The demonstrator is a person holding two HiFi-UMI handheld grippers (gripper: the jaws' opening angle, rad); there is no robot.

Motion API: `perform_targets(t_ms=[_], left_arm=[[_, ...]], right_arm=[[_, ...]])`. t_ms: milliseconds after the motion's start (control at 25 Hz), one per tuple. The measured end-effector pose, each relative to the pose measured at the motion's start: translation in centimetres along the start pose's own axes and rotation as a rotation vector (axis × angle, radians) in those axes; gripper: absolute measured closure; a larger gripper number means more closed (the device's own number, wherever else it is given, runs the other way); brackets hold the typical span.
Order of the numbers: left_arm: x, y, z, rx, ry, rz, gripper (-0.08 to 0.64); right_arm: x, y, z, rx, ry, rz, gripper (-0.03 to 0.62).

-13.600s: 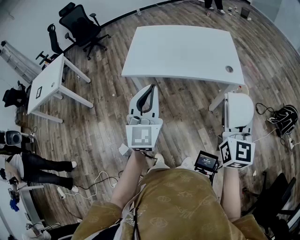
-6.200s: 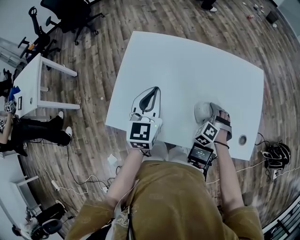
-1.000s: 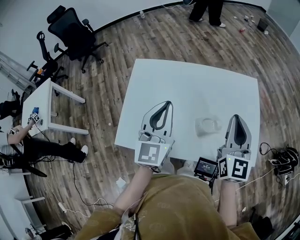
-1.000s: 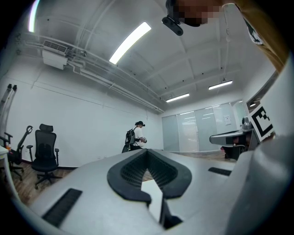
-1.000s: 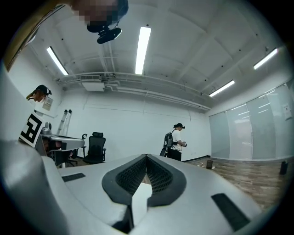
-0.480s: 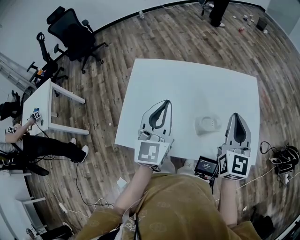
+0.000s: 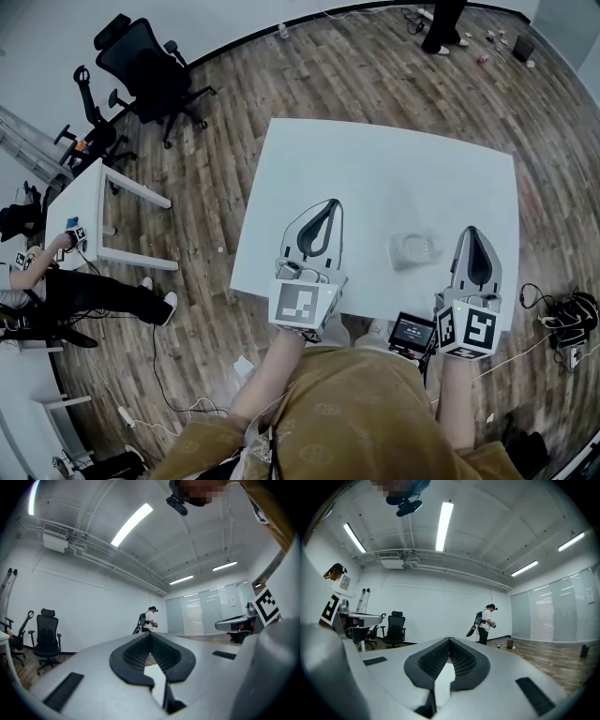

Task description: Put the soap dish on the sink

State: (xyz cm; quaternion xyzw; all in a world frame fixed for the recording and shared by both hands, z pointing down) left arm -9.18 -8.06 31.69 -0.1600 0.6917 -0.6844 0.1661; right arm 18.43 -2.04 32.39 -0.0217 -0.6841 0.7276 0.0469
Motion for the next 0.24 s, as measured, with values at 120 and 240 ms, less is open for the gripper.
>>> perform_targets(t_ms=[120, 240], left_arm=[[-0.33, -0.04, -0.18, 0.001, 0.000, -0.001, 0.552], [-0.63, -0.17, -0.39, 0.004, 0.002, -0.002, 0.552]], right_arm=[[-0.25, -0.09, -0.29, -0.002, -0.004, 0.003, 0.583], [-0.47, -0.25, -0.62, -0.001, -0.006, 0.006, 0.583]])
Point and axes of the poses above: the fingertips, and each gripper's own axes: z forward along the fingers, x to its left, y out of its top, the point moved 10 cm from there along -z, backward along the fingers, and after that the axes turned 2 degrees about y, right-handed, at the moved point
